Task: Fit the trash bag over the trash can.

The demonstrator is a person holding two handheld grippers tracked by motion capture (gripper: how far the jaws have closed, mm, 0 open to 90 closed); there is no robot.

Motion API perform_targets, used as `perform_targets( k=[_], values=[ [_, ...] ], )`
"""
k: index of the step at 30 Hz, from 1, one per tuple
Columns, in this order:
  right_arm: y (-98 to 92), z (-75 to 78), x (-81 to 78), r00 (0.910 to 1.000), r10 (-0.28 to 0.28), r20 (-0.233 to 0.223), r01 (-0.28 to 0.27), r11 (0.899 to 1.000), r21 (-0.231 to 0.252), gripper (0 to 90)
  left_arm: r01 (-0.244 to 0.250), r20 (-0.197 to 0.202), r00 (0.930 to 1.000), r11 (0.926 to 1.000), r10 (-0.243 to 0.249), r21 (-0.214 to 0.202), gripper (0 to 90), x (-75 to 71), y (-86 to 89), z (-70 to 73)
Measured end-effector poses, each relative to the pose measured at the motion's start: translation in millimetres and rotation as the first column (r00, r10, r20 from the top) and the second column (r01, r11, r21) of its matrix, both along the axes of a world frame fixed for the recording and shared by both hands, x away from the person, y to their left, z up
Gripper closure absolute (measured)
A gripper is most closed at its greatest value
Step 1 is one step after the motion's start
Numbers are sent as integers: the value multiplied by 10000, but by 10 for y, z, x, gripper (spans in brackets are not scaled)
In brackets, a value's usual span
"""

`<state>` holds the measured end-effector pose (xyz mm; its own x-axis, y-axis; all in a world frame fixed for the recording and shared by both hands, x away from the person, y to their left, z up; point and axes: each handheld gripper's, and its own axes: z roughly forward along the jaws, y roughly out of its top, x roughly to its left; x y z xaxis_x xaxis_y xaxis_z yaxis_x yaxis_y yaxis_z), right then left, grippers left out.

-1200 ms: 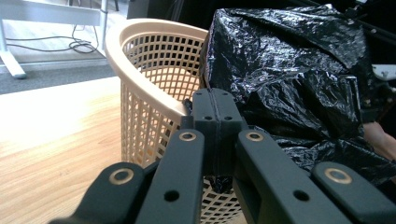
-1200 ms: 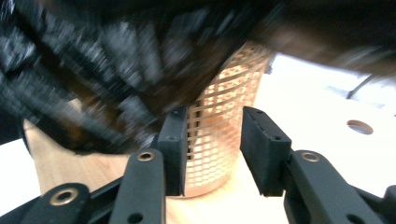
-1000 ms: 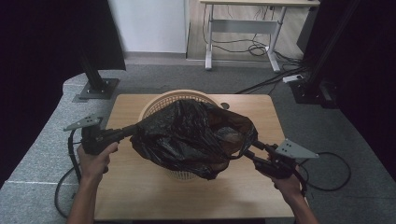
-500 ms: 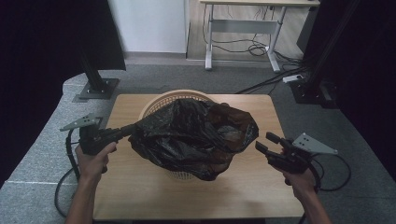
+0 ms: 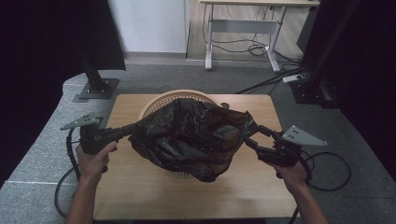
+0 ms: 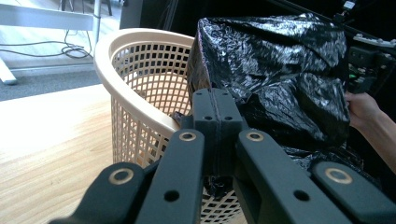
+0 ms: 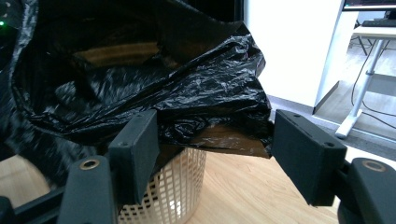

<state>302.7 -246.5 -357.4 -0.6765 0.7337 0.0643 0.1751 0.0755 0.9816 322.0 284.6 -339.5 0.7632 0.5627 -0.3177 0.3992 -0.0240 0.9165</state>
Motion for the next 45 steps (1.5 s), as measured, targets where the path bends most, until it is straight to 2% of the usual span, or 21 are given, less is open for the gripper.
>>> perform_targets(
  k=[5, 9, 14, 17, 19, 24, 28, 34, 38, 42, 45],
  values=[
    [11, 83, 131, 10000, -42, -6, 42, 9999, 104, 309, 3, 19, 10000, 10000, -3, -6, 896, 12, 1, 16],
    [20, 127, 241, 9999, -134, -42, 133, 9998, -113, 367, -4, 68, 10000, 10000, 4, -29, 896, 25, -2, 35],
    [40, 137, 388, 9995, -316, 77, 318, 9988, -360, 370, 26, 123, 9999, 10000, -25, -22, 896, 45, 14, 55],
    [25, 129, 465, 9997, -262, -6, 262, 9996, -119, 384, -13, 80, 10000, 10000, 14, -53, 896, 70, 27, 52],
    [26, 124, 505, 9999, -132, -48, 132, 9999, -92, 444, -19, 76, 10000, 10000, 19, -47, 897, 85, 30, 51],
    [65, 143, 562, 9998, 52, 200, -47, 9997, -253, 759, -95, 102, 9999, 10000, 95, 10, 898, 119, 52, 53],
    [140, 203, 609, 9989, -85, 462, 104, 9991, -405, 856, -318, 39, 9995, 9995, 318, 21, 898, 171, 83, 34],
    [217, 231, 730, 9957, -777, 501, 789, 9967, -216, 874, -678, 3, 9977, 9976, 678, 122, 898, 256, 111, -7],
    [297, 145, 823, 9934, -1099, 327, 1114, 9925, -493, 874, -875, -191, 9960, 9962, 876, 34, 898, 297, 115, -80],
    [378, 30, 893, 9946, -1031, 89, 1035, 9920, -722, 873, -950, -475, 9944, 9954, 942, -146, 898, 354, 133, -182],
    [392, -58, 934, 9944, -1046, -136, 1034, 9921, -717, 873, -917, -599, 9942, 9950, 894, -383, 898, 390, 148, -241]
  ],
)
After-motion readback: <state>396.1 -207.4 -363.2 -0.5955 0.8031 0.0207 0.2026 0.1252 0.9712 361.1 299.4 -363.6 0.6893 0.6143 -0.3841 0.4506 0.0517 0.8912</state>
